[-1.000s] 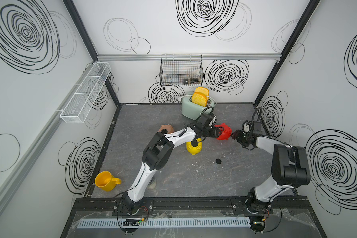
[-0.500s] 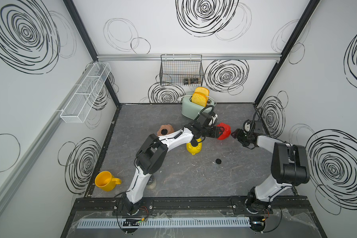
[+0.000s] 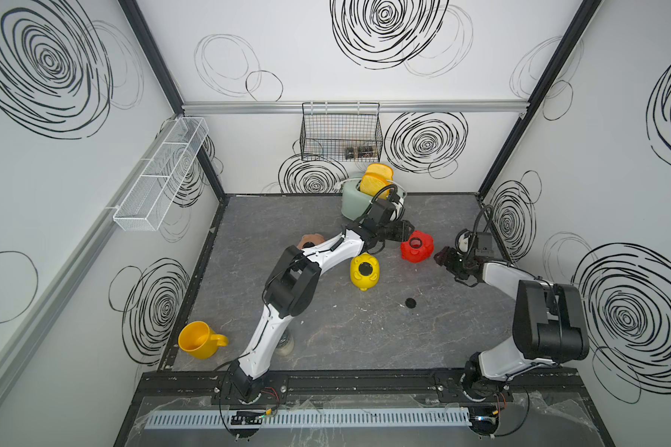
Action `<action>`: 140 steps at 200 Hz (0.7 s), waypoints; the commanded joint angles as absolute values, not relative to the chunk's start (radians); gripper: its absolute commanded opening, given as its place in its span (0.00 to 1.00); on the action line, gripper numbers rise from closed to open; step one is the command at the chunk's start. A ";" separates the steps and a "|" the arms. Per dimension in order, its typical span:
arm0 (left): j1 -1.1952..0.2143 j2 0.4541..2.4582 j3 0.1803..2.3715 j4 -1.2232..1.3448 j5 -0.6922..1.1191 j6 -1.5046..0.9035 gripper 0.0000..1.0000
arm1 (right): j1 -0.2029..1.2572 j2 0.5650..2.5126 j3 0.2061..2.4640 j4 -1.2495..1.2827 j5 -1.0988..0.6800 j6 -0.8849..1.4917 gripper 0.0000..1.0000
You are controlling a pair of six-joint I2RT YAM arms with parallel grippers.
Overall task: Close piggy banks
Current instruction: Adjust the piggy bank at the center of the board.
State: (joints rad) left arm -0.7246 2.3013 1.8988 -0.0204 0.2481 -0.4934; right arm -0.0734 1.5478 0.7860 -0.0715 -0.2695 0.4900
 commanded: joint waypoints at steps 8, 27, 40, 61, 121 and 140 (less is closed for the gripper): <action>-0.735 2.368 1.977 0.009 0.212 -0.482 0.55 | -0.047 1.535 0.786 -0.075 -0.245 0.495 0.65; -0.733 2.412 2.031 -0.023 0.207 -0.483 0.56 | -0.040 1.537 0.785 -0.072 -0.242 0.494 0.65; -0.732 2.439 2.055 -0.031 0.219 -0.486 0.56 | -0.033 1.537 0.787 -0.075 -0.239 0.493 0.65; -0.730 2.468 2.082 -0.038 0.238 -0.491 0.56 | -0.028 1.543 0.799 -0.080 -0.234 0.489 0.65; -0.729 2.404 1.937 0.072 0.332 -0.580 0.56 | -0.028 1.608 0.842 -0.081 -0.257 0.485 0.66; -0.732 2.372 1.885 0.112 0.367 -0.606 0.56 | -0.029 1.624 0.859 -0.078 -0.264 0.485 0.66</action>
State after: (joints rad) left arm -0.7296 2.4382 1.9450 0.0425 0.3008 -0.5560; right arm -0.0326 1.6028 0.8131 -0.0750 -0.2516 0.4892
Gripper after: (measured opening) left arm 0.560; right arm 0.656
